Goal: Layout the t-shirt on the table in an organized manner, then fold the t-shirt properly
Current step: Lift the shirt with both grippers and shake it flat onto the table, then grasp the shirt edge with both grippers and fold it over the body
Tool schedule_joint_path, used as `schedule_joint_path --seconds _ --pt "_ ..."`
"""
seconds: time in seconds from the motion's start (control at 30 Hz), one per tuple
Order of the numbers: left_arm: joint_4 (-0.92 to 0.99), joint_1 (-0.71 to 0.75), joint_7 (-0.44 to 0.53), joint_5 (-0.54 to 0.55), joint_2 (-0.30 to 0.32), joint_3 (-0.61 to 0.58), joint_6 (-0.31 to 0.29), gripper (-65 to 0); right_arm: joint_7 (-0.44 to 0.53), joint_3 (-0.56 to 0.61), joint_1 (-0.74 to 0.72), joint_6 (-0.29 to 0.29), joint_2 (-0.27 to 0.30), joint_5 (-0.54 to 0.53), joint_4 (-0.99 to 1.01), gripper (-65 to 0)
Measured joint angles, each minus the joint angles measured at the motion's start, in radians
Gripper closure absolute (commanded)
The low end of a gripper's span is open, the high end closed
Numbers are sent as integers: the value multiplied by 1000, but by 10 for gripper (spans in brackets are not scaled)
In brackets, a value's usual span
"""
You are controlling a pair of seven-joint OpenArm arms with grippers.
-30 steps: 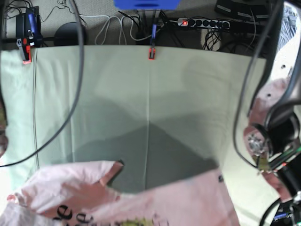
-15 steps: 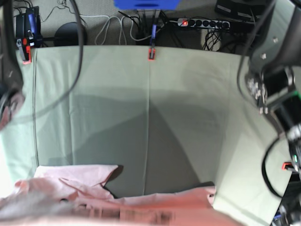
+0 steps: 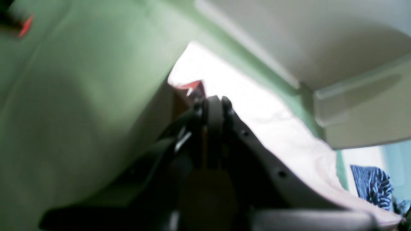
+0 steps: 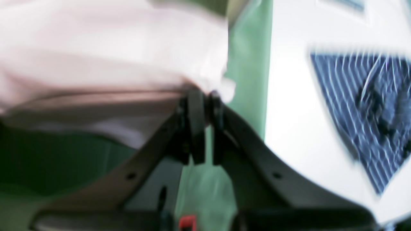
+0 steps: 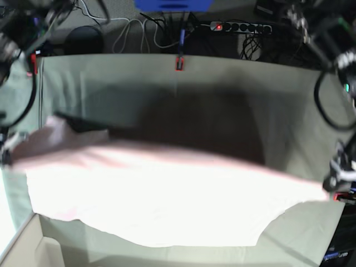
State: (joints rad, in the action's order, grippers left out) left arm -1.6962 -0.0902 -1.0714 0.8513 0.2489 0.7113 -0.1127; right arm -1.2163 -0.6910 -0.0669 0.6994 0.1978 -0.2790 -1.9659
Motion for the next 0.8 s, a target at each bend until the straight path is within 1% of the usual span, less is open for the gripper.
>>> schedule_joint_path --seconds 0.1,0.13,0.2,0.27,0.33,0.37,0.47,0.63,0.8 --pt "-2 118 13 66 -2 39 -8 -2 18 -51 108 1 -63 -19 -32 0" --pt "3 151 10 82 -4 59 -10 -2 11 -66 137 3 -77 -10 -31 0" --pt "14 212 10 87 -5 94 -8 -2 11 -94 196 3 -93 -10 -30 0" --pt "34 242 14 94 -5 111 -11 -2 31 -108 246 1 -115 1 -31 0" --pt "46 257 17 97 -5 109 -11 -2 85 -108 303 2 -138 -5 -32 0" --pt "50 261 17 103 -5 107 -11 -2 129 -106 334 0 -149 -7 -32 0" --pt "53 277 12 101 -5 129 -11 -2 203 -100 412 2 -179 -6 -32 0" --pt "62 314 13 101 -5 164 -11 -2 282 -101 471 3 -195 -10 -32 0" --pt "62 365 15 104 -8 166 -12 -2 284 -108 483 2 -195 -10 -32 0"
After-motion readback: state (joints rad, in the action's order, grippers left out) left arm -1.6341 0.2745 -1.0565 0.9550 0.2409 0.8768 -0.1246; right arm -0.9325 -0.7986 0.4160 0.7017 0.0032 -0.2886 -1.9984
